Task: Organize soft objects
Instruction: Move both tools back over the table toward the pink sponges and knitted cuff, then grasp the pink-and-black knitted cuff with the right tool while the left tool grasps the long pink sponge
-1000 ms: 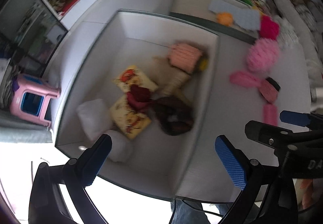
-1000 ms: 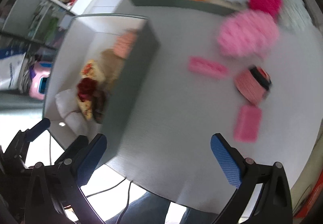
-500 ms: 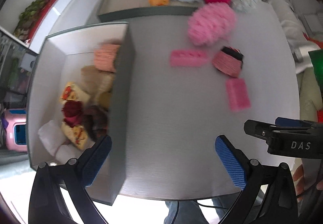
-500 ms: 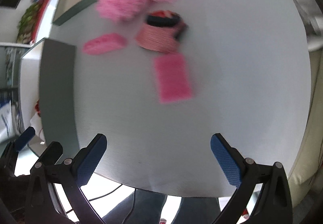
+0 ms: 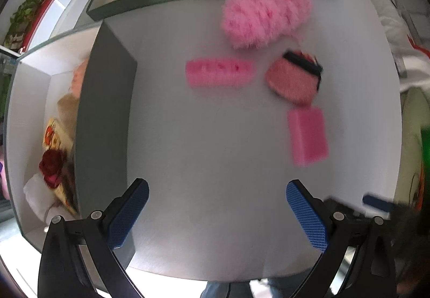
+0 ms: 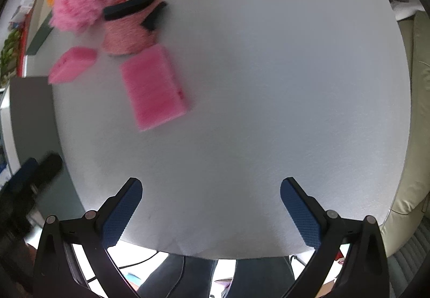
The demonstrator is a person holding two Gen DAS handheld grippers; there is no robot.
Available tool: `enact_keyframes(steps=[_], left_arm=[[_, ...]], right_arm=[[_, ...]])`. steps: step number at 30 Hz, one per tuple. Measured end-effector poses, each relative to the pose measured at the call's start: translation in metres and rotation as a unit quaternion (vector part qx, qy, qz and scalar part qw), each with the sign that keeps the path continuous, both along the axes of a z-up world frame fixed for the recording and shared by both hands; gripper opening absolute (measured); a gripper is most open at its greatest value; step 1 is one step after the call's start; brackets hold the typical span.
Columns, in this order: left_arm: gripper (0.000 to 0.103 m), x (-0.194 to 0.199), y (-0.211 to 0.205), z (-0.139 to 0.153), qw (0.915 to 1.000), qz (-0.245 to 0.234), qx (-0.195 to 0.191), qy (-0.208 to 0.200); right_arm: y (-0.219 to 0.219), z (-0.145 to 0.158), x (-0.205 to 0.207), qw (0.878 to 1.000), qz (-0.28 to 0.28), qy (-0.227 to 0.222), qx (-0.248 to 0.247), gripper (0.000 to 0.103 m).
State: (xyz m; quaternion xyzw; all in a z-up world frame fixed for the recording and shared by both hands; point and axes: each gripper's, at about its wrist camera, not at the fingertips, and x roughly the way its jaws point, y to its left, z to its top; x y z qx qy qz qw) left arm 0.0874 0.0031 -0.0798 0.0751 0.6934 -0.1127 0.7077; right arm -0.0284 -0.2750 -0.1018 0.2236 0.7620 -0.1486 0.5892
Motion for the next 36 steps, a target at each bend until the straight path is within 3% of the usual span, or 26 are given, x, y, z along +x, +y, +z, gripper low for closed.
enact_keyframes(steps=[14,24,31,36], left_arm=[[0.103,0.079,-0.024,-0.046,0.9971,0.068,0.035,-0.003],[0.103,0.100,-0.030,-0.073,0.9953,0.078,0.058,0.007],[0.103,0.105,-0.019,-0.081,0.9960,0.083,0.032,0.012],[0.103,0.113,-0.005,-0.085,0.9944,0.102,0.026,0.014]], right_arm=[[0.019,-0.025,0.038,0.998,0.062,-0.004,-0.004,0.103],[0.003,-0.012,0.078,0.995,0.079,-0.047,-0.043,0.103],[-0.005,-0.014,0.118,0.993,0.086,-0.066,-0.055,0.103],[0.008,-0.024,0.153,0.988,0.130,-0.067,-0.057,0.103]])
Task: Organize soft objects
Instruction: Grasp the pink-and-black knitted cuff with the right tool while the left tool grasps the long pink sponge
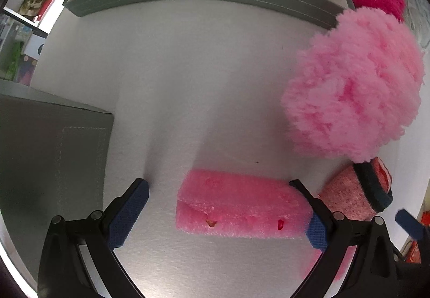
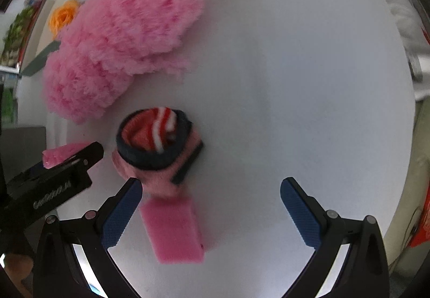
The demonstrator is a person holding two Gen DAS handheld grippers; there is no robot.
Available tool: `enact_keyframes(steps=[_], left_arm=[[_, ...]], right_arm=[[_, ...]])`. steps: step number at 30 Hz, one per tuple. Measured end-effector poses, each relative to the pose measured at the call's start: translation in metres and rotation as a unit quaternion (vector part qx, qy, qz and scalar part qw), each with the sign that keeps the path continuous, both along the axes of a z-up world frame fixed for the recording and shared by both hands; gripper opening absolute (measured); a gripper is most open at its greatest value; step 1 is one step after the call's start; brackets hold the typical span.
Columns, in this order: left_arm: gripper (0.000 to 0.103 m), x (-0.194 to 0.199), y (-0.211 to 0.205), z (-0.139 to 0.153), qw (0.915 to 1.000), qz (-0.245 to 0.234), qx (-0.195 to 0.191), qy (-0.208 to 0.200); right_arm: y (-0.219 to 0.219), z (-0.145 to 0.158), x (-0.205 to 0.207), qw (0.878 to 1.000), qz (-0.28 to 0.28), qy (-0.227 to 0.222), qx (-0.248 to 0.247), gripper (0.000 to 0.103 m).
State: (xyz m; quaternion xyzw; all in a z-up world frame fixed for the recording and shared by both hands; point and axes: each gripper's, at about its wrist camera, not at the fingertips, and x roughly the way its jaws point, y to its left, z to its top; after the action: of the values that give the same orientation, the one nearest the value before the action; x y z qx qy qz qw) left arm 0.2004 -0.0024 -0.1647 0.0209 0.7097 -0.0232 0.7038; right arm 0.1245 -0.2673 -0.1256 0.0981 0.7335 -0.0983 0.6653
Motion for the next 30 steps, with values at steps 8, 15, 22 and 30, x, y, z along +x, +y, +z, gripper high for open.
enact_keyframes(steps=[8,15,22,30], left_arm=[[0.103,0.005,0.023,-0.006,0.9998,0.020,-0.002,0.007],[0.103,0.007,0.013,-0.004,0.9998,0.021,0.001,0.007],[0.076,-0.007,-0.008,0.004,0.9998,-0.016,-0.007,-0.007],[0.071,-0.054,-0.011,0.007,0.9976,-0.069,0.004,-0.008]], right_arm=[[0.001,-0.006,0.037,0.998,0.033,-0.034,0.028,0.101],[0.015,-0.003,0.058,0.993,0.068,-0.058,0.072,0.044],[-0.001,0.001,0.033,0.995,0.034,-0.052,0.074,0.030],[-0.023,-0.001,-0.043,0.998,-0.040,-0.032,0.045,0.031]])
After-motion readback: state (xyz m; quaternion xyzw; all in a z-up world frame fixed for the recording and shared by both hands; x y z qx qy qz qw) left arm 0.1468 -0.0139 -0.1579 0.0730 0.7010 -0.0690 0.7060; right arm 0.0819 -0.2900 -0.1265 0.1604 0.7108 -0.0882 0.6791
